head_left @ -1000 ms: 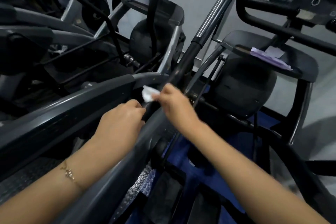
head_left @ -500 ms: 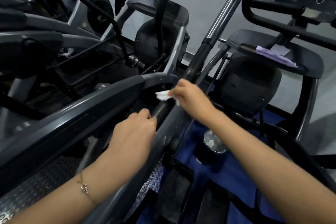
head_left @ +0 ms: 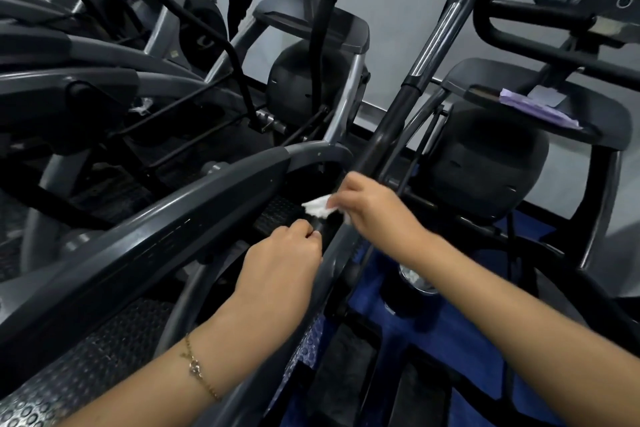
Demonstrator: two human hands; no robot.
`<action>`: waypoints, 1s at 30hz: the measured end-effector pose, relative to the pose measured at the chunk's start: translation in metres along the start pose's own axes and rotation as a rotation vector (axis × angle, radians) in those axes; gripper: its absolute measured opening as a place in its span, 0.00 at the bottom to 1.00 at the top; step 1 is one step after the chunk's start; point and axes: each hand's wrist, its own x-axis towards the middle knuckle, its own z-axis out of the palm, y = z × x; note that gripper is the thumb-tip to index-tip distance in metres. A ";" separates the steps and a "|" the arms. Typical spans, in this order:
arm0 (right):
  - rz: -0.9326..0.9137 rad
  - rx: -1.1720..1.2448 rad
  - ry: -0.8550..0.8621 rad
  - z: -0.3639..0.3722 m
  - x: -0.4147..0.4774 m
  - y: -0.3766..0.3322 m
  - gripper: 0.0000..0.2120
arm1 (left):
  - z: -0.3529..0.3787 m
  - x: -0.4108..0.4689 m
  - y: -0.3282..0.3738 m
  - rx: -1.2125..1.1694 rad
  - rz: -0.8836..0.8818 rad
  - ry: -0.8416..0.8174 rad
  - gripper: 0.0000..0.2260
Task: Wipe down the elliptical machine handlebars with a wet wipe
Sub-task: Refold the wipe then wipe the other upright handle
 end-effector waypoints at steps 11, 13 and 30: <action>-0.079 0.027 -0.076 0.005 -0.020 -0.031 0.13 | -0.003 -0.019 -0.004 -0.061 -0.022 0.085 0.13; -0.022 0.042 -0.055 -0.001 -0.019 -0.021 0.11 | -0.004 -0.020 -0.003 -0.051 -0.024 0.093 0.12; 0.173 0.195 0.231 0.041 -0.056 -0.054 0.13 | -0.023 -0.017 0.001 -0.169 -0.163 -0.040 0.14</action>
